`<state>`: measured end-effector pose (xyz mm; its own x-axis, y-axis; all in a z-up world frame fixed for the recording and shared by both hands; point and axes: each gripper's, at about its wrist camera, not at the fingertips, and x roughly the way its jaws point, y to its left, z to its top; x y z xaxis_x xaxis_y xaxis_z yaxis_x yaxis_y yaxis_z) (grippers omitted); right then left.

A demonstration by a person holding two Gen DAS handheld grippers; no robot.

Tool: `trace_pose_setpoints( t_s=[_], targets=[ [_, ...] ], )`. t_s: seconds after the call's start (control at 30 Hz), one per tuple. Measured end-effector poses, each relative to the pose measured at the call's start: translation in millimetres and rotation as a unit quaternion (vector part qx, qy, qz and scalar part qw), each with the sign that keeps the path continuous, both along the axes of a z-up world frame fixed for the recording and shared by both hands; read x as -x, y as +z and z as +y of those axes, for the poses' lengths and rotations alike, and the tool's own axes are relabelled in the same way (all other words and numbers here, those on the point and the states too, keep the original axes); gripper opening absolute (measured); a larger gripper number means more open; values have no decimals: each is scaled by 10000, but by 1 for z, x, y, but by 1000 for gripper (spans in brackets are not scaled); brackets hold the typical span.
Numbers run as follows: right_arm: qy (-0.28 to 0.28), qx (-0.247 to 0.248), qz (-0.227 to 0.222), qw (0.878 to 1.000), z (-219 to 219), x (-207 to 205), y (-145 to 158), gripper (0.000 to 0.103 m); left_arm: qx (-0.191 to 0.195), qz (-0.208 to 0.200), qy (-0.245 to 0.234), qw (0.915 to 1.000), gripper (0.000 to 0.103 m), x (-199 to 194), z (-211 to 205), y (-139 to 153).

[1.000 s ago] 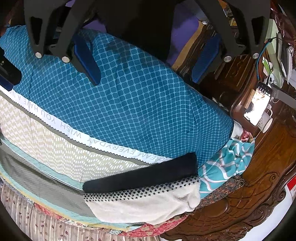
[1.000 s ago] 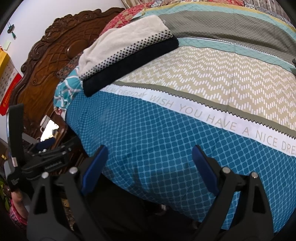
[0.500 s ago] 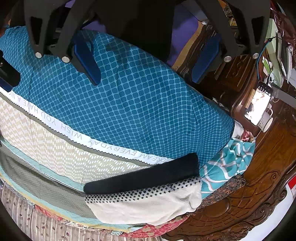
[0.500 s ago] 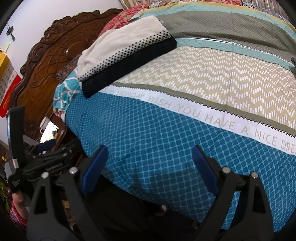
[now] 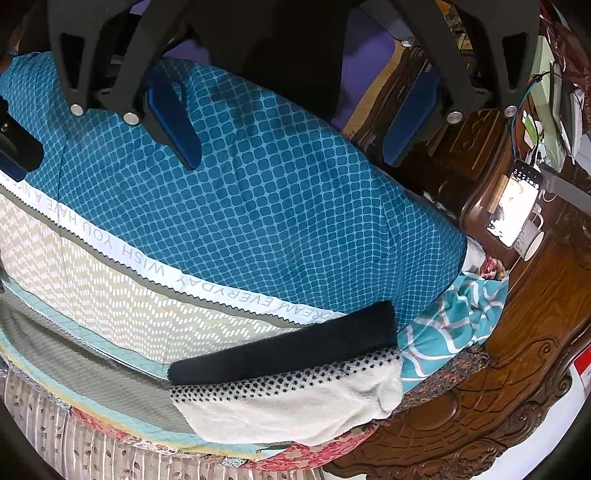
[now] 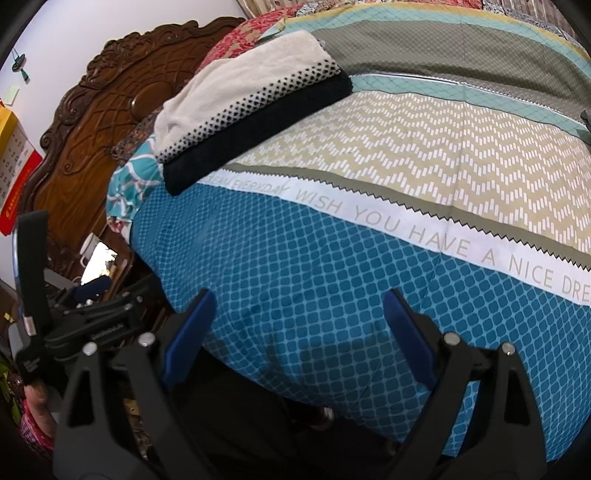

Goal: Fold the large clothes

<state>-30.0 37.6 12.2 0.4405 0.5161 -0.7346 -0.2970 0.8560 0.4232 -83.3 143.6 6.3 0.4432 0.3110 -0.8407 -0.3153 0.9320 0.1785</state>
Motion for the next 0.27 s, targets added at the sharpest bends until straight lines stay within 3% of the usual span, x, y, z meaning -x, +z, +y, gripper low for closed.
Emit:
trace_pose_setpoints(
  t_s=[0.27],
  targets=[
    [-5, 5, -17, 10000, 1, 2, 0, 88, 44, 17, -10, 10000, 95, 0, -1, 0]
  ],
)
